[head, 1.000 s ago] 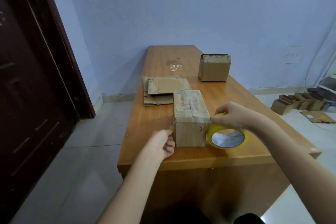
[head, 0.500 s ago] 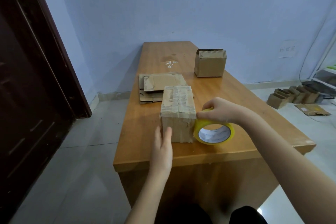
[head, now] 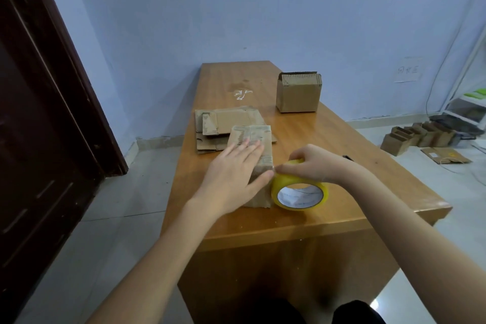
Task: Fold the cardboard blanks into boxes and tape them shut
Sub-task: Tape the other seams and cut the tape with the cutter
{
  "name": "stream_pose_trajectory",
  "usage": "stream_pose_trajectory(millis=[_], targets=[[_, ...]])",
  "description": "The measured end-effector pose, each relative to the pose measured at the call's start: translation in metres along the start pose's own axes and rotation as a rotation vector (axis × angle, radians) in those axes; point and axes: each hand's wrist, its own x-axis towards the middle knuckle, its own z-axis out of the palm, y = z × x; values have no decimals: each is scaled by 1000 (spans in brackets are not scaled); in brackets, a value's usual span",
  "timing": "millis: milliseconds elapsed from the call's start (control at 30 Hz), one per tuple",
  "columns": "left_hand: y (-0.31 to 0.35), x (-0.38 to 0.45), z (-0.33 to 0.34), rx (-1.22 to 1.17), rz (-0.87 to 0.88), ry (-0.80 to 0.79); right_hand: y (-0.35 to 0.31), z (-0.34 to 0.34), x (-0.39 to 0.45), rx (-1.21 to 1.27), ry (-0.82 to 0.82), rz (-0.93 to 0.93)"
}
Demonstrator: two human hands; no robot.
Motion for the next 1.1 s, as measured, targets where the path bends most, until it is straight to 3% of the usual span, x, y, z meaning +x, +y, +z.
stream_pose_trajectory(millis=[167, 333, 400, 500, 600, 700, 767, 800, 933, 1100], targets=[[1, -1, -1, -2, -6, -10, 4, -1, 2, 7, 94, 10], [3, 0, -1, 32, -1, -20, -12, 5, -16, 76, 397, -167], [1, 2, -1, 10, -4, -7, -27, 8, -25, 10, 350, -299], [-4, 2, -1, 8, 31, -29, -39, 25, -33, -276, 118, -382], [-6, 3, -2, 27, 57, -77, -31, 35, -33, -526, 116, -371], [-3, 4, -4, 35, 47, -72, -29, 30, -34, -525, 63, -376], [-1, 4, -4, 32, 29, -62, -28, 17, -39, -149, -79, -297], [-1, 3, -3, 27, 20, -56, -30, 10, -40, 112, -74, -246], [1, 4, -1, 39, -4, -11, -35, 5, -37, 1164, 180, -97], [3, 2, -3, 25, -5, -26, -44, 54, -32, 1166, 229, -127]])
